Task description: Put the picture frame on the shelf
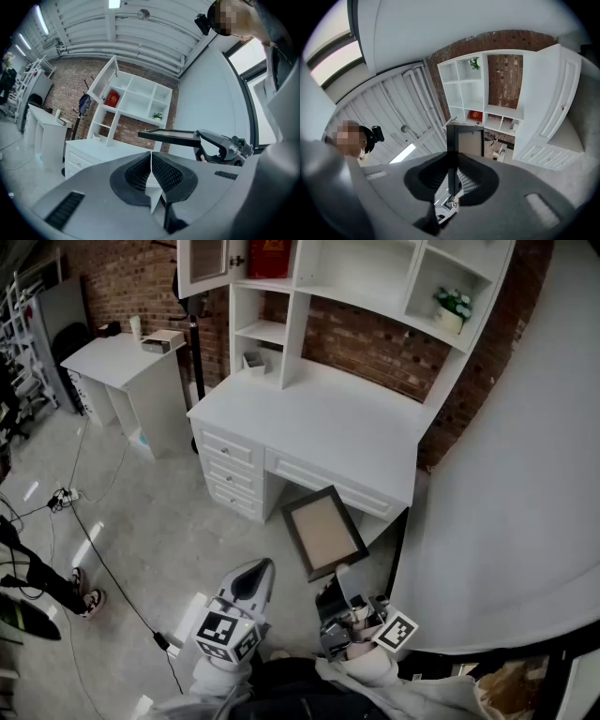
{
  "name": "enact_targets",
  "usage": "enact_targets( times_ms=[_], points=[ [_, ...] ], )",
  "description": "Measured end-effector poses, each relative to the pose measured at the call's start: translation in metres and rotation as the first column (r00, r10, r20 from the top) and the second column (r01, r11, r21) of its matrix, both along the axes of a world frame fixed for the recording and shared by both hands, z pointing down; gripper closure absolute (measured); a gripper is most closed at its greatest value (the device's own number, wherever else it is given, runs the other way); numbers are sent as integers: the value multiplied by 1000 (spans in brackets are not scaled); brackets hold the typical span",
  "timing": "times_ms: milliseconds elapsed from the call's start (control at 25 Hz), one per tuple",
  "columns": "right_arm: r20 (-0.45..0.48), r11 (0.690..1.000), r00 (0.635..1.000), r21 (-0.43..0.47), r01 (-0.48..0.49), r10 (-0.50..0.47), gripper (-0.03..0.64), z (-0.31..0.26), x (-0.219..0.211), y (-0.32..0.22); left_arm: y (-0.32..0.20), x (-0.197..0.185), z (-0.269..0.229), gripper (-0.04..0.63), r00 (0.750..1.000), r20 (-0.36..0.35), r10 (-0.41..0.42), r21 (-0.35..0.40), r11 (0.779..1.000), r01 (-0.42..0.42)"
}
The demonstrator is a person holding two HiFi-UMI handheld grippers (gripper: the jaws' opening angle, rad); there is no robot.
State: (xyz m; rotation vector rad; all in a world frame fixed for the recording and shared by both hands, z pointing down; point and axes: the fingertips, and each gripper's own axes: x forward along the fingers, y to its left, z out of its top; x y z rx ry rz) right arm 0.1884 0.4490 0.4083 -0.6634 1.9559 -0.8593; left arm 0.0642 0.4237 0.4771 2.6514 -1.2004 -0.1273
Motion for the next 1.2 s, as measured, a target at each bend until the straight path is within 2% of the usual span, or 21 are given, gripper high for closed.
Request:
enact_targets(
  times_ms=[200,400,560,920,1200],
  points=[
    [17,1000,1000,-9,23,-23,558,2,6,30,33,13,4,589,1000,18,-11,-15,1000,12],
    [20,998,998,12,61,-61,558,-4,8,41,45,17,1,589,999,36,-36,-10,999,37],
    [57,998,997,-8,57,-57,558,-2,13,43,49,14,-3,589,998,43,-47,1,999,47],
    [46,999,998,10,41,-41,560,-12,12,42,49,19,-12,589,999,37,-32,27,999,31],
    [65,999,997,16,42,-43,561,-12,12,19,28,23,-12,589,999,39,-19,36,999,18]
  ],
)
